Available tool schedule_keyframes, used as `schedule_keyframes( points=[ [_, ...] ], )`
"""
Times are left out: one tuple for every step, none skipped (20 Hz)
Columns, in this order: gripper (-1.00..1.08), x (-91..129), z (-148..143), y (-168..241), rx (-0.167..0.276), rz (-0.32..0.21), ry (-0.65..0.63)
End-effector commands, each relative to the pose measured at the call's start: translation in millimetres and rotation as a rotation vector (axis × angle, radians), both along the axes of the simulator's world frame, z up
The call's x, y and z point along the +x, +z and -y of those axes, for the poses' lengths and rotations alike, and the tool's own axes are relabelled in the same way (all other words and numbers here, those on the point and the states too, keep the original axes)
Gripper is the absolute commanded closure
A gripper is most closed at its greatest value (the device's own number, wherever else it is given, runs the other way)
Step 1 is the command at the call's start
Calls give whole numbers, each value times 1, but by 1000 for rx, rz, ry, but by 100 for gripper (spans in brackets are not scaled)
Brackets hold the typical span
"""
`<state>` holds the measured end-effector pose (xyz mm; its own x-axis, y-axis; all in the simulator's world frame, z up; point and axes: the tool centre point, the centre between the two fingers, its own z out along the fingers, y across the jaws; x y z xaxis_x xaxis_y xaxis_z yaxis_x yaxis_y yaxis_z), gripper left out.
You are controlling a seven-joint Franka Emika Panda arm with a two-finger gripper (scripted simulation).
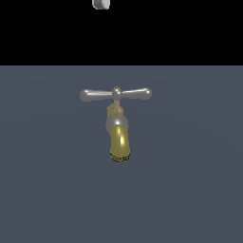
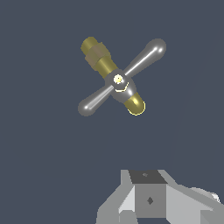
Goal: Turn on the faucet by rotating a designated handle.
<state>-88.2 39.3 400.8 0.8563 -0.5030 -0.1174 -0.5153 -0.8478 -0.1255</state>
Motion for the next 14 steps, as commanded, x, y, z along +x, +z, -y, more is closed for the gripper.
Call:
schedule_keyframes(
  points=[
    [108,14,-7,-14,4,-17,-66],
    [108,19,-10,-20,4,-24,-92],
    [108,24,-13,-25,3,-31,-118],
    [108,29,-16,-31,2,-37,-145],
    [108,34,-19,-37,1,-43,-171],
    [108,39,-21,-43,-1,-49,-197],
    [108,44,-24,-49,-4,-55,-224],
    [108,49,-27,-55,-7,-60,-250],
    [108,53,-30,-61,-11,-65,-277],
    [108,58,-32,-67,-15,-70,-303],
    [108,62,-35,-74,-19,-75,-330],
    [108,66,-38,-80,-24,-79,-357],
    [108,71,-41,-86,-29,-82,-383],
    [108,75,-43,-93,-35,-85,-410]
  ],
)
